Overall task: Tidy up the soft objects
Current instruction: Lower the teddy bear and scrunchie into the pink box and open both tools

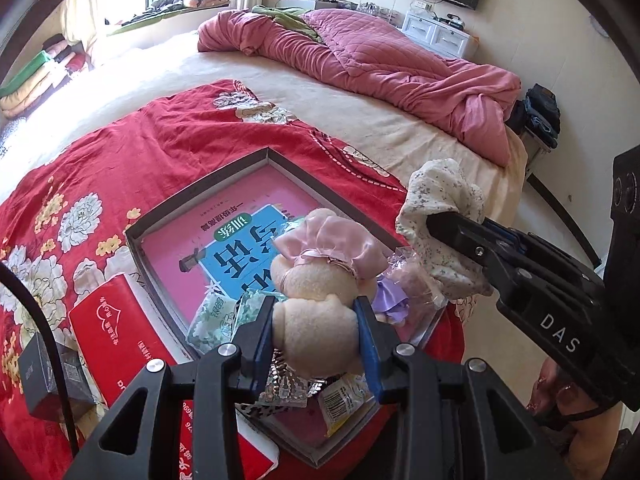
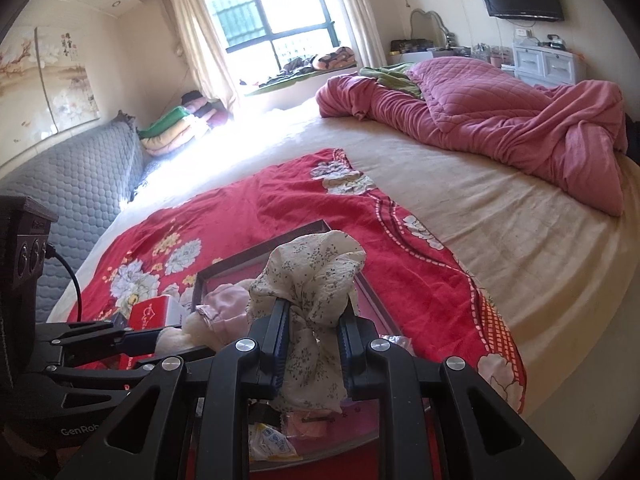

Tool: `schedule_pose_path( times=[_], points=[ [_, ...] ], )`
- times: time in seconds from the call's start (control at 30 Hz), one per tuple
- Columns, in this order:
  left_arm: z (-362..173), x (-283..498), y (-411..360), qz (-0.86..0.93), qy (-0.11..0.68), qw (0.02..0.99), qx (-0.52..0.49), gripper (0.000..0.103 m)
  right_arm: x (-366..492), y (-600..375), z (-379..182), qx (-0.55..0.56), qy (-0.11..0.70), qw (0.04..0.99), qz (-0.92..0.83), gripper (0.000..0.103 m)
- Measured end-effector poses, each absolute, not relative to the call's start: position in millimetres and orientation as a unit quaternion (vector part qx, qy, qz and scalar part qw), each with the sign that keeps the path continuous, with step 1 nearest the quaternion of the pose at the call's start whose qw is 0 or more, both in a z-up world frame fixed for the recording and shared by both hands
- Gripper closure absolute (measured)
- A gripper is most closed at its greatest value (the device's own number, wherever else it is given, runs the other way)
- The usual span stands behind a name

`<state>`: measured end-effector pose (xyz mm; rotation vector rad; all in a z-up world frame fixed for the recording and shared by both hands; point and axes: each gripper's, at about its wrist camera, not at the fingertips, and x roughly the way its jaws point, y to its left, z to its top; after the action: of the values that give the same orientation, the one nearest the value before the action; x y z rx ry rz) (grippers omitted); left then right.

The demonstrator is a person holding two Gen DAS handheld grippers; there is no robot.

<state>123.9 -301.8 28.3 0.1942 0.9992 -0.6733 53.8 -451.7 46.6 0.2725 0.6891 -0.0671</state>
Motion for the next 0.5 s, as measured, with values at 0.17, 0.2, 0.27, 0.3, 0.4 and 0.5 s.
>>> schedule_pose_path(
  times=[0.17,0.2,0.27,0.3,0.4,0.5],
  points=[
    [22,126,-309,-0.313,0.469,0.819,0.106,0.065,60,-454,33,0.132,0.353,0.925,-0.034,0.080],
    [21,126,-311,-0.310,0.468,0.820,0.112,0.065,61,-455,30,0.133,0.357,0.924,-0.034,0.080],
    [19,127,-313,-0.309,0.470,0.819,0.117,0.065,64,-456,24,0.132,0.366,0.921,-0.034,0.080],
    [17,128,-313,-0.308,0.472,0.818,0.117,0.065,65,-456,21,0.130,0.370,0.919,-0.035,0.080],
    [14,131,-314,-0.304,0.475,0.817,0.121,0.065,69,-457,12,0.128,0.380,0.915,-0.036,0.079],
    [11,133,-315,-0.304,0.477,0.816,0.123,0.065,72,-458,4,0.130,0.388,0.912,-0.036,0.078]
  ],
)
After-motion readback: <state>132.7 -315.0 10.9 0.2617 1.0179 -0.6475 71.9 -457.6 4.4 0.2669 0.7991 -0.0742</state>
